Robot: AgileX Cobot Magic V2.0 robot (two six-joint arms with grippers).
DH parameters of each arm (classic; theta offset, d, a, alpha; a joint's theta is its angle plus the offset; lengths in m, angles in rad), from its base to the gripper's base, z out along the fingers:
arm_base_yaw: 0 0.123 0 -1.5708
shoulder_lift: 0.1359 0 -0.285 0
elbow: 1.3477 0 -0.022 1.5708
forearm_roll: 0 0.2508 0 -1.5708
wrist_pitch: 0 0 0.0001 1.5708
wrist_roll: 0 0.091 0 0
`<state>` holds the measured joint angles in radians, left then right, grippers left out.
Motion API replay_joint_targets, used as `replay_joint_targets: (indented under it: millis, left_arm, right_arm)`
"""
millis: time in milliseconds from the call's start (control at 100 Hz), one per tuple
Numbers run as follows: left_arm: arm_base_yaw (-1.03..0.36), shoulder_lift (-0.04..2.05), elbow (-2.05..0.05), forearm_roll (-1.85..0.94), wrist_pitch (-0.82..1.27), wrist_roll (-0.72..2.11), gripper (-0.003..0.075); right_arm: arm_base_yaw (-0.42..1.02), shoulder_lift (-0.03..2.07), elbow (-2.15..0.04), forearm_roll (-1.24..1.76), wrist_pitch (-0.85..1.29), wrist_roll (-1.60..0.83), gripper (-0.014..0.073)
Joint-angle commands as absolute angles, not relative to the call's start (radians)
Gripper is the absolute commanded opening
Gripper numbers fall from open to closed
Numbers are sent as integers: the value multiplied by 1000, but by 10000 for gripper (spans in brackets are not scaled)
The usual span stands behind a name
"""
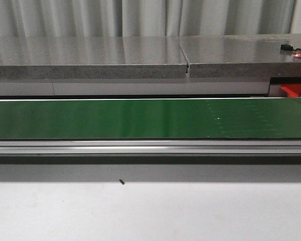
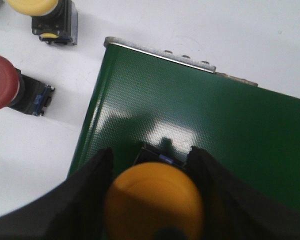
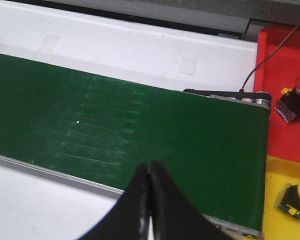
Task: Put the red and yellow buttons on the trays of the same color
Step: 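Set the yellow button on the belt and open the left gripper, then grasp a red push button with the left gripper and lift it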
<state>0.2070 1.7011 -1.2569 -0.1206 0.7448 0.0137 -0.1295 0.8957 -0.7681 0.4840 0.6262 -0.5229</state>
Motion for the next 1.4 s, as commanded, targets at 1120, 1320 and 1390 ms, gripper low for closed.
replay_joint_targets:
  millis: [1120,1320,1390]
  left_arm:
    - [500,1491,-1368,-99,749,24,589]
    - [597,1533,-1368,-78,743,26,589]
    - [604,1560,-1368,-78,743,26,589]
  right_arm:
    - [-127,885,-794,510,571,-529,-68]
    - [-127,885,-794,510,571,-529,-68]
    - [-127,885,-794,510,571,-529,-68]
